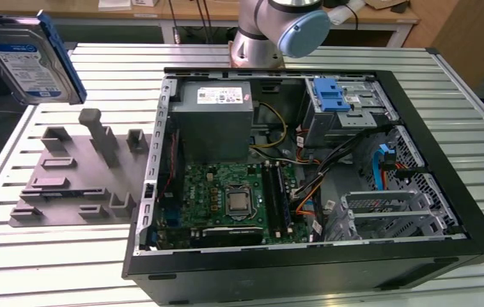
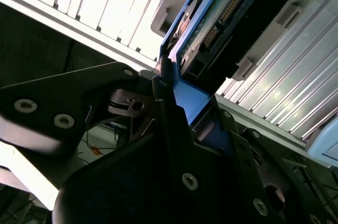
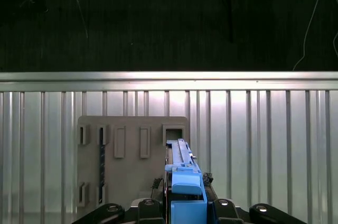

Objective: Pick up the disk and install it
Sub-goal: 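Pick up the disk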

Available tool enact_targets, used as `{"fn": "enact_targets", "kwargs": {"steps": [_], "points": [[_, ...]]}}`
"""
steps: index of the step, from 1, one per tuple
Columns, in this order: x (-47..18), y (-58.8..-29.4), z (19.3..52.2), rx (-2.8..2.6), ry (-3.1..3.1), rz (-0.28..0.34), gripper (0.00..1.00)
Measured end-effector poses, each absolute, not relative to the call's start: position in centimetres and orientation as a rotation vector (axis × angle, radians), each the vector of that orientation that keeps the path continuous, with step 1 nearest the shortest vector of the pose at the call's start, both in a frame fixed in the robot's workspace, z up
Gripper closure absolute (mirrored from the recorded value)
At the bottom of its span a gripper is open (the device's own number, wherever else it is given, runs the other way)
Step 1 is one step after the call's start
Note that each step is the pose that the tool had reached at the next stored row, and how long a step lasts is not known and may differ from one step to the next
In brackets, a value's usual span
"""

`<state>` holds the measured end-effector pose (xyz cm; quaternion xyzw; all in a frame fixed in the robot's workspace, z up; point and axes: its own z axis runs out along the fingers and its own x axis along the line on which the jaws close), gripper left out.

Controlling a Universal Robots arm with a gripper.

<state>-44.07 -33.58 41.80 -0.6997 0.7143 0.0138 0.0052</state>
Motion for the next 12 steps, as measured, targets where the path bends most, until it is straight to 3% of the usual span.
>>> {"fn": "enact_targets", "kwargs": {"steps": [12], "points": [[-44.07, -33.58, 42.84, -2.191, 2.237, 0.043, 0.63]]}}
